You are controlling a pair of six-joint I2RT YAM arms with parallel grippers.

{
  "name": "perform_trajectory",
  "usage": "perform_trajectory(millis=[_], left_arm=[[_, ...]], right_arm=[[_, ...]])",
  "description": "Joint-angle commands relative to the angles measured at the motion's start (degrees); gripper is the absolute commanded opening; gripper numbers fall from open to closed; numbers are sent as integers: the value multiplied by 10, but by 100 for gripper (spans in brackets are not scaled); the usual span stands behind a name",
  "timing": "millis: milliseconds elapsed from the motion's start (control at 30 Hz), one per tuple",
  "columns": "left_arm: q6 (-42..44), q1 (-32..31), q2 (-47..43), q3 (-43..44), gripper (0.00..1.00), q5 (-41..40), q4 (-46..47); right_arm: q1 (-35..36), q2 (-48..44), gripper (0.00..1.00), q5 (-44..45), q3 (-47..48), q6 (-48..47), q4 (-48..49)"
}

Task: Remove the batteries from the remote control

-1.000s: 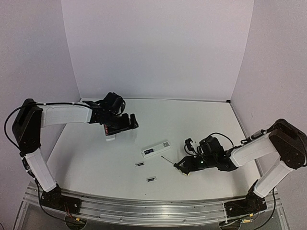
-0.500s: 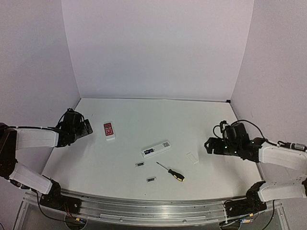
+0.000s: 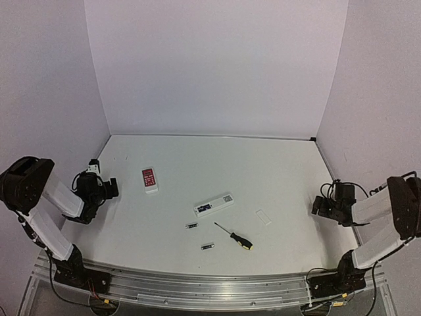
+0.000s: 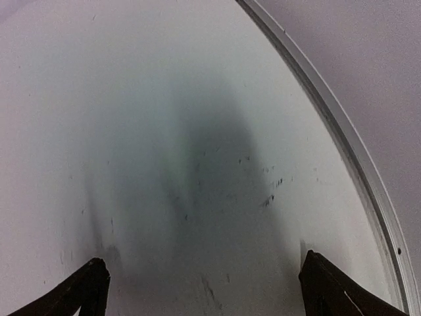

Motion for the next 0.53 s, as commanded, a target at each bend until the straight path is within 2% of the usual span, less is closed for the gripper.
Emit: perform_trajectory(millis=[0, 67, 100, 133, 500], left_arm=[[17, 25, 24, -1, 100, 132, 136], [24, 26, 25, -3, 100, 149, 139], [33, 26, 24, -6, 100, 170, 144], [39, 26, 15, -3, 100, 196, 123], [37, 26, 22, 9, 100, 188, 113]], right_arm=[[-33, 109, 98, -135, 17, -11, 200], [-30, 118, 98, -169, 60, -32, 122], [-27, 118, 98, -166, 63, -35, 115], [-25, 121, 98, -165, 61, -35, 128], [-23, 123, 98, -199, 74, -52, 107]])
